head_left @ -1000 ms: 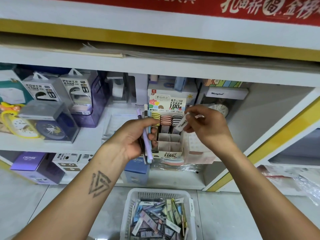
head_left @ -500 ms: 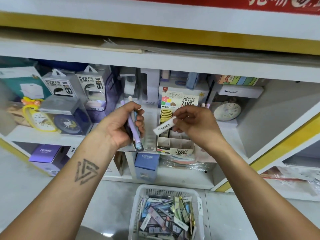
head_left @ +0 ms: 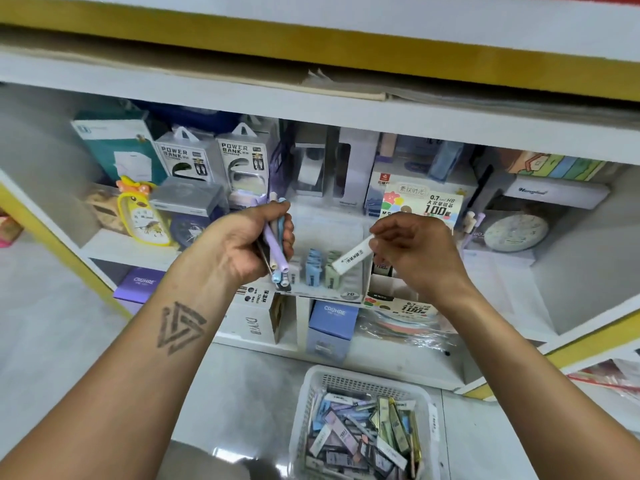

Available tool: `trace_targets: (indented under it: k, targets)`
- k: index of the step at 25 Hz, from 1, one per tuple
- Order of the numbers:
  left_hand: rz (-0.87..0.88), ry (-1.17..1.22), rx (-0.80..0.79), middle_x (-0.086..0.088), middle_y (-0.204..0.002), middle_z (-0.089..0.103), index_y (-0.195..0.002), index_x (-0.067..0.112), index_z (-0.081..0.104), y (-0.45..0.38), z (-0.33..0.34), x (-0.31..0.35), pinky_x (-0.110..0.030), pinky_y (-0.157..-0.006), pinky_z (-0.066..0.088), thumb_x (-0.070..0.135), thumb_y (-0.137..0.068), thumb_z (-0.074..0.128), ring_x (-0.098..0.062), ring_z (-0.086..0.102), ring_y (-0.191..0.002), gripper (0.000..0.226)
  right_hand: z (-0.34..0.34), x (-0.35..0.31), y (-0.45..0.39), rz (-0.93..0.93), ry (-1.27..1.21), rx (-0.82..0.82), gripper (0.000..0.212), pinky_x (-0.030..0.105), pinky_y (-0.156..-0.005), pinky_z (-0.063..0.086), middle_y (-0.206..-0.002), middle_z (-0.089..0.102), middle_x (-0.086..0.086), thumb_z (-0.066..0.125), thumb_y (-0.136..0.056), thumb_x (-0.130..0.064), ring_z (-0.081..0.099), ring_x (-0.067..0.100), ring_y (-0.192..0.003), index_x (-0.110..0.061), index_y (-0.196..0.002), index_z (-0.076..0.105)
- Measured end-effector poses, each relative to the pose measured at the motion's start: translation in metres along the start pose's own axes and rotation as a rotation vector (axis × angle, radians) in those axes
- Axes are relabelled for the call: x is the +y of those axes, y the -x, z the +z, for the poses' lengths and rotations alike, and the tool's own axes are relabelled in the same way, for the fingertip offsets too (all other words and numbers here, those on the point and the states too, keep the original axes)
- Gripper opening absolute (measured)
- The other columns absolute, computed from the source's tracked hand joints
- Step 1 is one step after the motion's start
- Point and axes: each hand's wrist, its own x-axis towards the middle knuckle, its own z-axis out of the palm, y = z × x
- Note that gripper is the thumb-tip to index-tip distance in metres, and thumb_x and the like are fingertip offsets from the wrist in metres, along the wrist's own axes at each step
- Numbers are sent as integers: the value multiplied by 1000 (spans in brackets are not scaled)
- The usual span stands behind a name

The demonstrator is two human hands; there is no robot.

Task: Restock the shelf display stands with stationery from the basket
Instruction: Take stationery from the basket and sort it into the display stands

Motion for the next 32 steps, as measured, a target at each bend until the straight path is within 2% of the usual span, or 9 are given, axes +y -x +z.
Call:
trace_targets:
  k: [3,6,8,12,15,18,25,30,32]
  targets:
    - [-8,-13,-1,-1,-62,51,-74,12,54,4,-5,3,-16,-46,41,19,-96,57,-11,47,-41,23,5,-3,-3,-70,106,3,22,44,-79,59,-83,70,8,71,-86,4,68,29,-77,-18,-86,71]
    - [-26,10,-1,-3,-64,50,-76,10,54,9,-10,7,-19,-48,40,16,-96,55,-13,47,-44,21,16,-9,-2,-122,-51,-7,22,34,-67,59,-78,70,7,72,-86,3,67,21,-68,-19,-87,71]
    - [-30,26,8,-3,-65,50,-78,9,54,10,-12,9,-21,-50,39,14,-97,54,-13,47,-45,19,29,-8,-3,-161,-56,34,18,29,-72,60,-83,72,4,72,-87,-2,71,20,-76,-18,-94,70]
    - [-22,-14,33,-3,-65,50,-79,10,53,11,-17,8,-21,-47,40,16,-99,52,-13,47,-44,21,59,0,-6,-277,232,43,15,32,-81,59,-88,72,-7,71,-90,-12,69,9,-82,-19,-103,70]
    - [-25,-32,49,-3,-63,52,-78,10,55,11,-24,9,-20,-46,40,17,-99,52,-13,48,-43,22,77,3,-10,-379,399,13,13,37,-77,58,-92,74,-4,69,-92,-16,68,14,-81,-19,-104,71]
    - [-15,-36,56,-4,-61,53,-80,11,56,11,-29,9,-18,-45,41,16,-98,53,-13,48,-42,19,88,4,-14,-465,547,-31,6,40,-70,55,-86,72,1,64,-93,-18,64,22,-76,-17,-96,69]
    - [-10,-44,47,-5,-60,55,-82,10,56,10,-35,9,-18,-43,42,16,-98,54,-14,50,-41,17,90,-2,-20,-519,732,-96,14,37,-73,54,-94,73,-2,60,-95,-16,66,25,-87,-17,-98,73]
    - [-38,-37,-12,-7,-63,60,-87,7,59,13,-31,5,-20,-47,44,18,-97,55,-15,53,-48,15,90,-2,-19,-517,885,-272,30,32,-82,47,-116,64,-10,54,-96,-12,48,17,-106,-24,-115,72]
    - [-43,-23,-56,-10,-70,63,-91,5,61,13,-29,3,-22,-49,46,16,-97,55,-17,55,-52,14,88,-5,-18,-420,715,-248,29,26,-85,45,-121,60,-11,55,-97,-15,51,13,-108,-24,-120,71]
